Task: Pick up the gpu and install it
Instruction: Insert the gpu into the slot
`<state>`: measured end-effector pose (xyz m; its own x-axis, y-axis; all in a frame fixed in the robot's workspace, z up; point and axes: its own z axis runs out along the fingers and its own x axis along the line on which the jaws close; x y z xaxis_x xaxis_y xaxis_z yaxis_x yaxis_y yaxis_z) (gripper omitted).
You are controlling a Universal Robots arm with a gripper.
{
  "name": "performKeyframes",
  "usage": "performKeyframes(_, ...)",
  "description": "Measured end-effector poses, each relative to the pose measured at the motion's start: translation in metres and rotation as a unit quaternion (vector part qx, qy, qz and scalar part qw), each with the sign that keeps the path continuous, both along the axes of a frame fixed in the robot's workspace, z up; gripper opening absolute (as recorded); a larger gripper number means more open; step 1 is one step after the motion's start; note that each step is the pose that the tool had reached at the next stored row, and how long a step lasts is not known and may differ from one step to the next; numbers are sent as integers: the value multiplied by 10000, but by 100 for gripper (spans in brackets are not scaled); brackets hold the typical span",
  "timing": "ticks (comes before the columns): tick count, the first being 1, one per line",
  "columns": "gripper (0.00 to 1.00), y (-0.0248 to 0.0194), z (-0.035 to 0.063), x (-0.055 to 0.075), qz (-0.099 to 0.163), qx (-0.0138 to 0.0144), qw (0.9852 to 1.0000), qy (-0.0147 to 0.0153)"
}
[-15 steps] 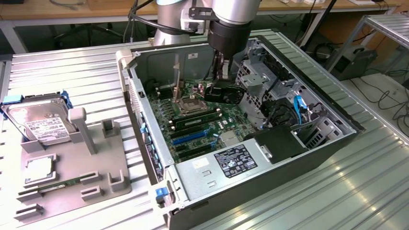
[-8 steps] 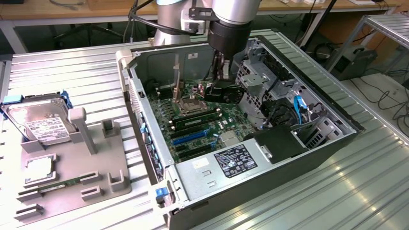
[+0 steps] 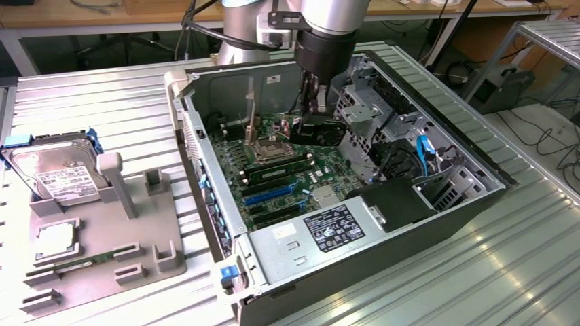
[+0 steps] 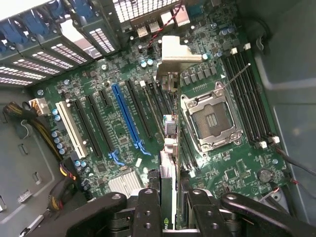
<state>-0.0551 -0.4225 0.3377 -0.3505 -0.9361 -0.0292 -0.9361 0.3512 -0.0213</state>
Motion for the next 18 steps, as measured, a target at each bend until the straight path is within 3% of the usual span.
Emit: performKeyframes(18, 26, 0, 0, 0, 303, 0, 9995, 0)
